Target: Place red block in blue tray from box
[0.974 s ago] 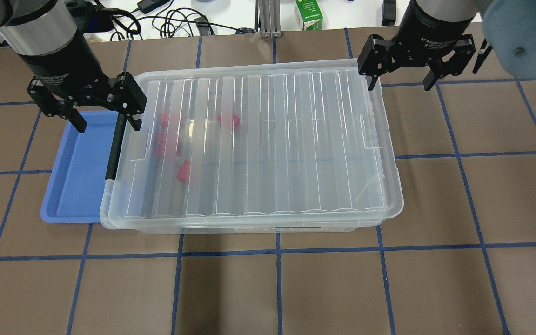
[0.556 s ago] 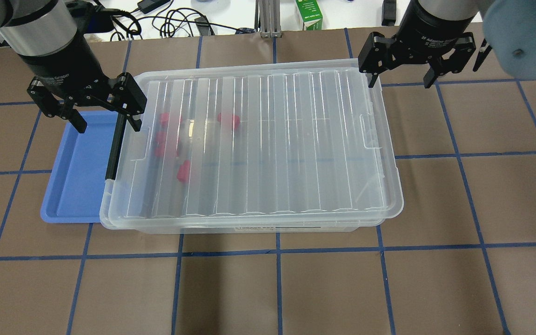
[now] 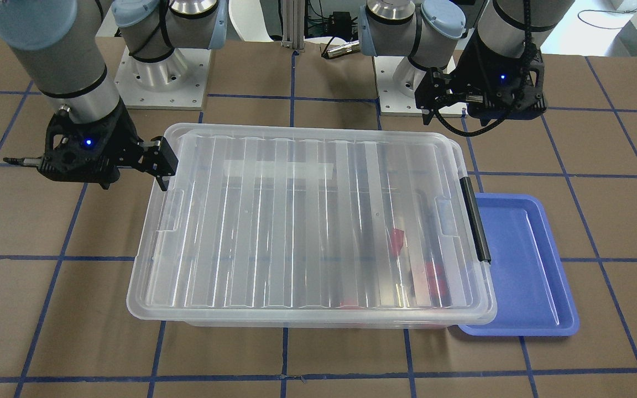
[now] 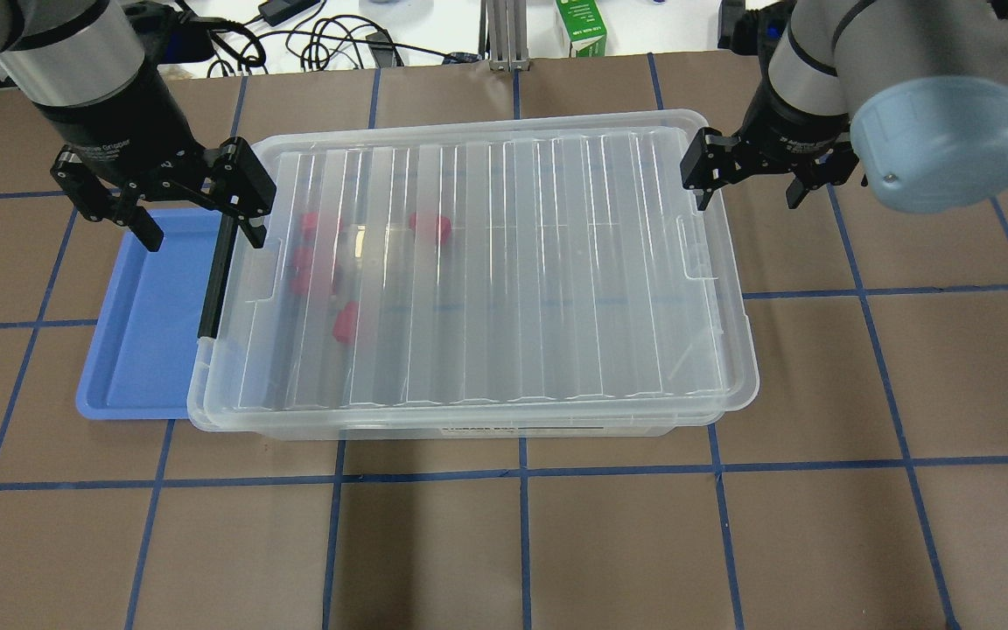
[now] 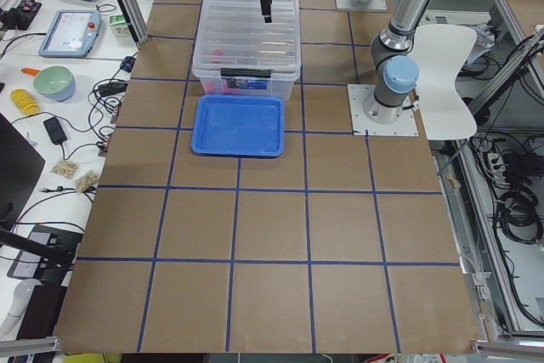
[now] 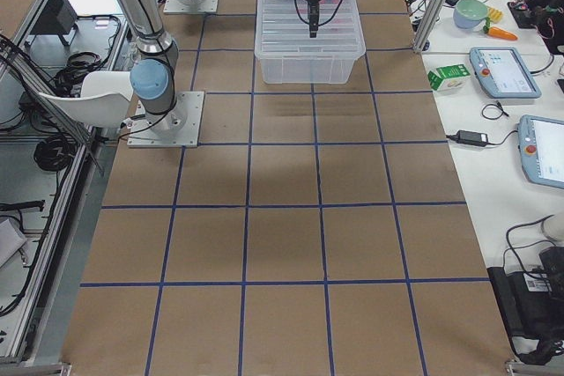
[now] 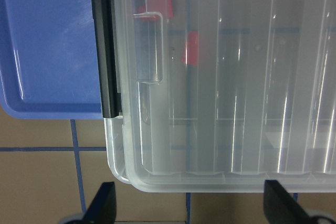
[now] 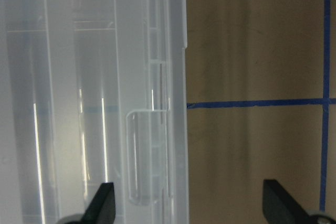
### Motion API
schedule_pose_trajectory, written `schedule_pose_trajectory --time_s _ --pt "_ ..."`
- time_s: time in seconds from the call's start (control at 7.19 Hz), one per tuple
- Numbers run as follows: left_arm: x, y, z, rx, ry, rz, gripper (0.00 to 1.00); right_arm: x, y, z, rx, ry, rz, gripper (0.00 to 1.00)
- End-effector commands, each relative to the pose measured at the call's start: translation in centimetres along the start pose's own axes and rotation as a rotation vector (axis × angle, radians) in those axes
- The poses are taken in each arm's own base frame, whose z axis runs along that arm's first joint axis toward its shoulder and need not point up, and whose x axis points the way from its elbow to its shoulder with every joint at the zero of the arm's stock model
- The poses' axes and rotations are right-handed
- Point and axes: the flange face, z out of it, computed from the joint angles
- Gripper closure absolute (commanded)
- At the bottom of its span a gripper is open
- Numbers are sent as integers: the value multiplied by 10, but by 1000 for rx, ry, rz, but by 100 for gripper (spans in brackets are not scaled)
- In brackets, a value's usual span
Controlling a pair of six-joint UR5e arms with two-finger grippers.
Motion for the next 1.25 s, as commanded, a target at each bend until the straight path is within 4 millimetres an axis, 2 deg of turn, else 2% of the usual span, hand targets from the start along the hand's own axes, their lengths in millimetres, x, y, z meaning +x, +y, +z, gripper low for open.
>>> schedule_pose_trajectory --time_s 0.0,0.7,0.83,1.11 --pt "0 0 0 0 0 0 0 17 8 55 41 2 6 0" --pt "0 0 0 3 3 0 0 19 8 58 43 11 -35 0" --pt "1 0 -1 6 6 0 0 24 7 58 44 16 -55 0" --pt "1 2 -4 11 7 0 0 56 2 58 42 21 -63 0"
